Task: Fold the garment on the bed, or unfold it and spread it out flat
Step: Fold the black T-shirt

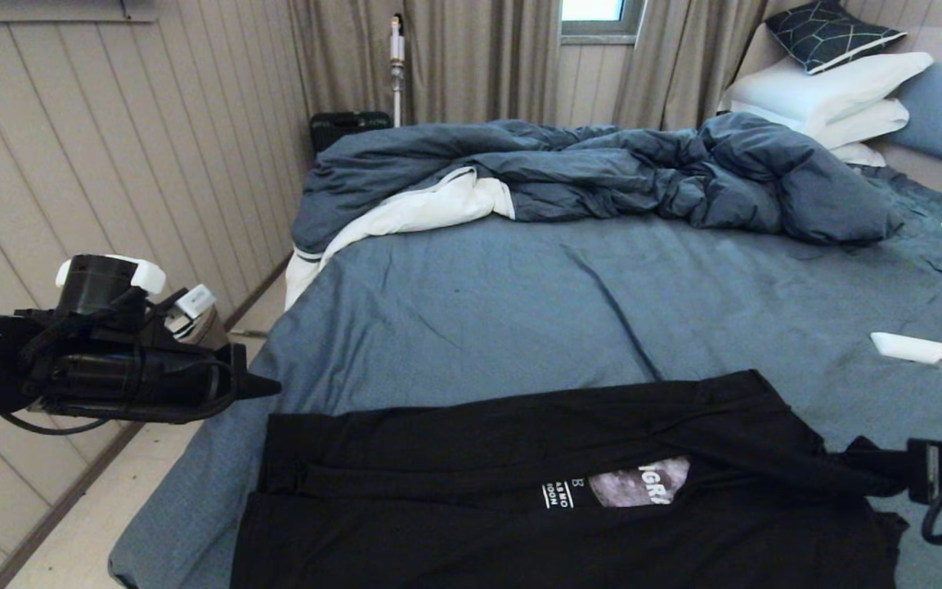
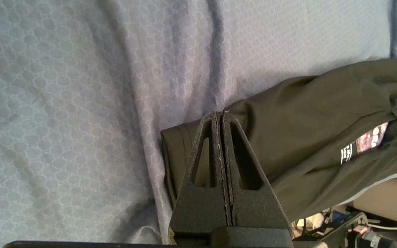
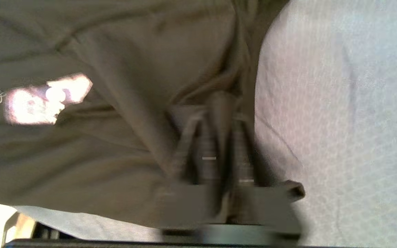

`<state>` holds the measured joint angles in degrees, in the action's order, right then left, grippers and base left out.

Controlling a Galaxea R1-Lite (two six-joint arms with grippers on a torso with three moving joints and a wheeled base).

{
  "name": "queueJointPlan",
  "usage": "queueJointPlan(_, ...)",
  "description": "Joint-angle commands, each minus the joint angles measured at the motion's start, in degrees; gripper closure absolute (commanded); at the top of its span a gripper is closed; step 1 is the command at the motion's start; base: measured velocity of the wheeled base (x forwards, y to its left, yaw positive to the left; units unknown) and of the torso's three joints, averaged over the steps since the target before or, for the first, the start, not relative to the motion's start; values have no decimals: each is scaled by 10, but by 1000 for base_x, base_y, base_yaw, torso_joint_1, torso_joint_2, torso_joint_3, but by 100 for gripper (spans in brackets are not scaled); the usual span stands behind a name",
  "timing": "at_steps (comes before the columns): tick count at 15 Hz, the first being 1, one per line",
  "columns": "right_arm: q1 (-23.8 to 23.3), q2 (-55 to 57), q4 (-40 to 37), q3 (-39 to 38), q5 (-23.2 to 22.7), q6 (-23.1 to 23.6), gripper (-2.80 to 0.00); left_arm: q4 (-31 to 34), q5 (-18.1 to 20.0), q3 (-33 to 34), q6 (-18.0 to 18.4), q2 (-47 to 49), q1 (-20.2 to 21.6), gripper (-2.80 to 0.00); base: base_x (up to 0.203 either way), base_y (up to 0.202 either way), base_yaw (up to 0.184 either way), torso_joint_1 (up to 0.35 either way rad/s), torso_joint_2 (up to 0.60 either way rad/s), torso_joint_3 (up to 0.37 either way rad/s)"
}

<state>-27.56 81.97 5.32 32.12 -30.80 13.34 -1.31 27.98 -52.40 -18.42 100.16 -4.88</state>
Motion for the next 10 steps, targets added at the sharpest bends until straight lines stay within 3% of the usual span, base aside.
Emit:
queueJointPlan(1, -3, 21, 9, -25, -2, 10, -280, 0, 1, 1, -1, 2, -2, 0, 0, 0, 0, 0, 0, 0)
queueJointPlan(6, 1, 26, 26, -35, -5, 22, -280, -1, 1, 1, -1, 7, -3, 0, 0, 0, 0, 0, 0, 0)
queueJointPlan(10, 1, -5, 12, 42, -6, -11, -280, 0, 1, 1, -3, -2, -3, 0, 0, 0, 0, 0, 0, 0)
